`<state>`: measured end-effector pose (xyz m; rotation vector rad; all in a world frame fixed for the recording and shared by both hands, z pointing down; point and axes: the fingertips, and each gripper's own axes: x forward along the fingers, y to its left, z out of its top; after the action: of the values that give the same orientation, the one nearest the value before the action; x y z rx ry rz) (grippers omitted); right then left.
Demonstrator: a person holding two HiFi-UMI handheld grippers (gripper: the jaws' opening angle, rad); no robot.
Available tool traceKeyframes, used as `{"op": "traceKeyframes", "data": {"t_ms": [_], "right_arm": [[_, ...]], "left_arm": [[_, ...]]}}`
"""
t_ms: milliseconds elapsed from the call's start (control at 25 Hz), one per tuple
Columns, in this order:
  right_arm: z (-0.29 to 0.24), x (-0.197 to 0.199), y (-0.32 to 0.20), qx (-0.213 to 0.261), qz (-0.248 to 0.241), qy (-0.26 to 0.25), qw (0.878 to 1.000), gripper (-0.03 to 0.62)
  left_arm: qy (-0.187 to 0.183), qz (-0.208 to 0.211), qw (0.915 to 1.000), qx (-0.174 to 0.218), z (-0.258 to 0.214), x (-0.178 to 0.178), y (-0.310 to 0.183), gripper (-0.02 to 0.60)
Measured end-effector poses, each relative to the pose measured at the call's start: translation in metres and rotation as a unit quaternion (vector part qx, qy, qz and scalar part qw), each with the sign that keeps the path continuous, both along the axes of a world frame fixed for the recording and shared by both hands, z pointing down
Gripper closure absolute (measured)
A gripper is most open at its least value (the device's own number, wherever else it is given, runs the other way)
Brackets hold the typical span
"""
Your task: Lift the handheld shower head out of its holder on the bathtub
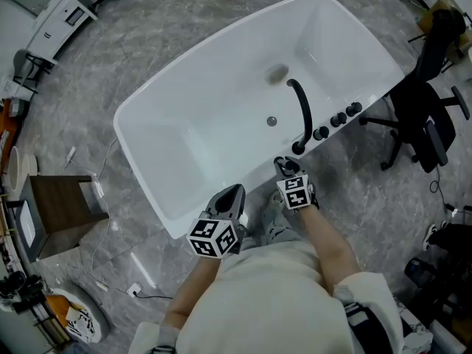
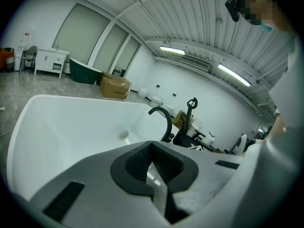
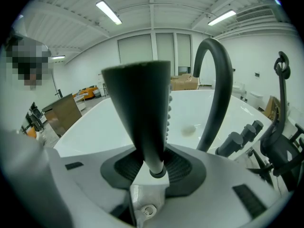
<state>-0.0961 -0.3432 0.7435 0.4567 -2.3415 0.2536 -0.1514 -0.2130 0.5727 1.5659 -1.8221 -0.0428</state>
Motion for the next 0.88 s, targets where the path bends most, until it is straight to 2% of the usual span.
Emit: {"op": "traceKeyframes", "data": {"t_ms": [440,880], "right_arm": [[-0.049,0.011,0.011,0.031,0.047,-0.032,0.998,0.453],[-0.101,0.021,0.030,0.074,0.079,-0.068,0.992,0.453]], "left_arm": [[-0.001,0.021,0.9995,0.025,-0.016,0.003,0.028,0.561],[0.000,0.020,0.9991,0.037,-0.026,0.006,0.072,0.561]]}}
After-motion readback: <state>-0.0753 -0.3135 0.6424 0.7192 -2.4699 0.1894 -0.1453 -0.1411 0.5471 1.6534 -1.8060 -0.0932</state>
